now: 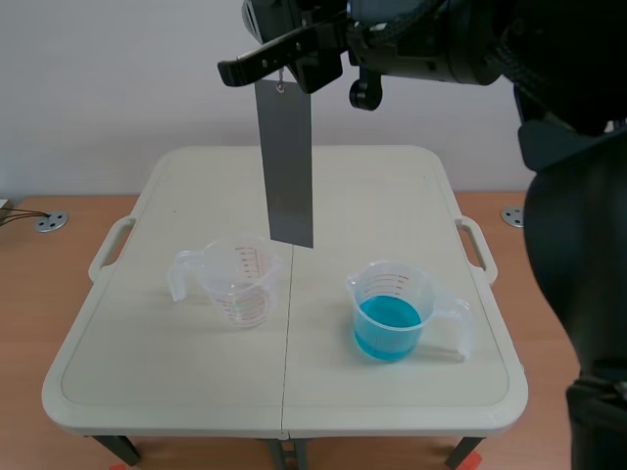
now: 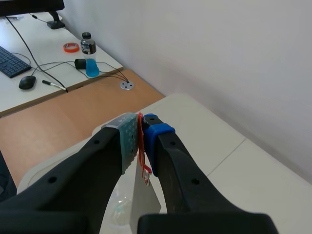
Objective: Hold the metal plate by the orange handle, dip it into the blue solution, take it out and point at it, then put the plate back in the beaker on the left.
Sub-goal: 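Move the plate over the blue solution, then point at the plate with the left hand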
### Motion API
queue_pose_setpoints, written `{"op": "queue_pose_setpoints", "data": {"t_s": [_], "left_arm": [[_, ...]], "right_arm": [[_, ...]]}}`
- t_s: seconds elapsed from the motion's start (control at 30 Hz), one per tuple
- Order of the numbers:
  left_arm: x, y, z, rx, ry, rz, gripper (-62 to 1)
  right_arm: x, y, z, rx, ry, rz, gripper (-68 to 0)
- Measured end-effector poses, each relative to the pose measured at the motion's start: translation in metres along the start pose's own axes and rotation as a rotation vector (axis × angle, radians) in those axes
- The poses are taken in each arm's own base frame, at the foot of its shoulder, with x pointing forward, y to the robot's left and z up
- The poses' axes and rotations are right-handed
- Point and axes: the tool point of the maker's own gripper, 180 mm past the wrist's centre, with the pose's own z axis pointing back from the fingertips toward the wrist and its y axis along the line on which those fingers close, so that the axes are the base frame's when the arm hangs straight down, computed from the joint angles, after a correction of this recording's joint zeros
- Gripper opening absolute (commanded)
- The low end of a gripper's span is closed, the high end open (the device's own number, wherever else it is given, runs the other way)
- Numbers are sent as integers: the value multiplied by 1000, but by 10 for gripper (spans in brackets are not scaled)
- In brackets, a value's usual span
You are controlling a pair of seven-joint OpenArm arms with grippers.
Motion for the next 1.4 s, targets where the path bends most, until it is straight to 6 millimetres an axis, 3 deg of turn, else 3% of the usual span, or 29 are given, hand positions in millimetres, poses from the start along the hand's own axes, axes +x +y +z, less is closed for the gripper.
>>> {"op": "queue_pose_setpoints", "data": {"t_s": [0.4,0.93,1.07,1.4], "left_arm": [[0,0,0,0,0,0,-580],[3,4,-4,3,-1,-17,-580],[19,11,-13,-17,-34,-86,-580],[89,45,-41,-23,-128,-371,-580]], "right_arm": [[9,-1,40,-89,24,28,-664],[-7,-34,80,-158,68,38,-665],[-9,-44,88,-187,81,50,-664],[-11,-51,96,-199,93,86,-664]]}}
